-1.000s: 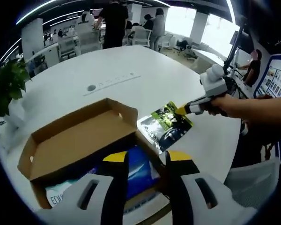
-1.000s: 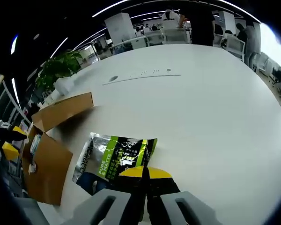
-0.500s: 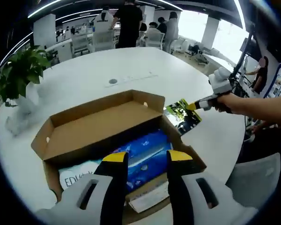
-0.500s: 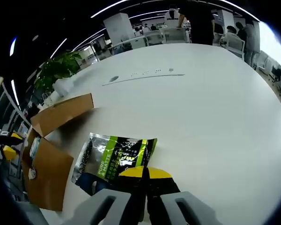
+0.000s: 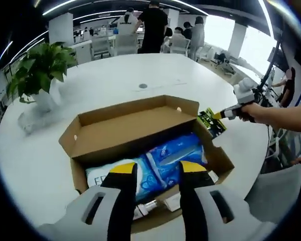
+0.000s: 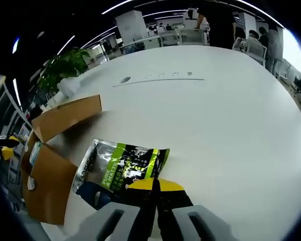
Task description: Operate the shoe box by opening the lid, removing the specified soft item, and placing it in the target area until the item is outside and the box remains undamaged.
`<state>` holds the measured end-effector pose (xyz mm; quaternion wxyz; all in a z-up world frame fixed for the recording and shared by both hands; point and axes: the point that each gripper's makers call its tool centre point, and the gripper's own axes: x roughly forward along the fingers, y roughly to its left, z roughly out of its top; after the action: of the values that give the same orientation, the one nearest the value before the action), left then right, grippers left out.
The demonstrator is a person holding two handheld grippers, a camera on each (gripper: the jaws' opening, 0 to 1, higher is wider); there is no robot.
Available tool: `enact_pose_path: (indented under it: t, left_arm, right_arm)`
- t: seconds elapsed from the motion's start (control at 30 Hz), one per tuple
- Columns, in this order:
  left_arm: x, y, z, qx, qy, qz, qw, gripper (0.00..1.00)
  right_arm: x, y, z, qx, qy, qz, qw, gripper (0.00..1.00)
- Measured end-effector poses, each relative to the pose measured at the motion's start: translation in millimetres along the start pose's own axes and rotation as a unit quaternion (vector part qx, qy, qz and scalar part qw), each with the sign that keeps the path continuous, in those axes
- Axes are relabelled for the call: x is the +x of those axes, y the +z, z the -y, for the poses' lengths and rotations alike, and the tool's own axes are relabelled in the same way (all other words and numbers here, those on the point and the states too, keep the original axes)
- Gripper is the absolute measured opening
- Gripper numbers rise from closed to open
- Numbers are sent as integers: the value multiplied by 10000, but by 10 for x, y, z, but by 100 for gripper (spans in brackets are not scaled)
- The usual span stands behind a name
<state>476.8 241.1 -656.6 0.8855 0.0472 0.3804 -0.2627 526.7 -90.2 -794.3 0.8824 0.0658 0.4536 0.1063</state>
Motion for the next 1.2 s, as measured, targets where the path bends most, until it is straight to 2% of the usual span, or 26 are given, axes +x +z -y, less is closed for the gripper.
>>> enact_pose_path:
  t: [0.17, 0.27, 0.4, 0.67, 0.77, 0.8, 1.2]
  left_arm:
    - [-89, -30, -100, -107, 90, 29, 9999, 33]
    - [-116, -40, -219, -134, 139, 52, 9998, 33]
    - [-175, -72, -271, -121, 172, 49, 9998, 33]
    - [-238, -122, -334, -133, 105, 92, 9998, 35]
    - [-245, -126, -311, -21, 14, 106, 9999, 38]
    - [-245, -126, -305, 7, -15, 108, 9999, 40]
    - [-252, -252, -312, 393, -195, -18, 9990, 48]
  right_arm:
    - [-1, 22, 46, -346, -153, 70, 9993, 0]
    - [-8, 32, 44, -358, -163, 79, 9992, 0]
    - [-51, 63, 49, -517, -244, 161, 9982, 2]
    - [-119, 61, 50, -649, -260, 111, 9975, 6]
    - [-175, 73, 22, -749, -251, 168, 9967, 13]
    - [-254, 92, -12, -885, -242, 241, 9955, 20]
    - [-470, 55, -179, -1179, -14, 285, 9926, 35]
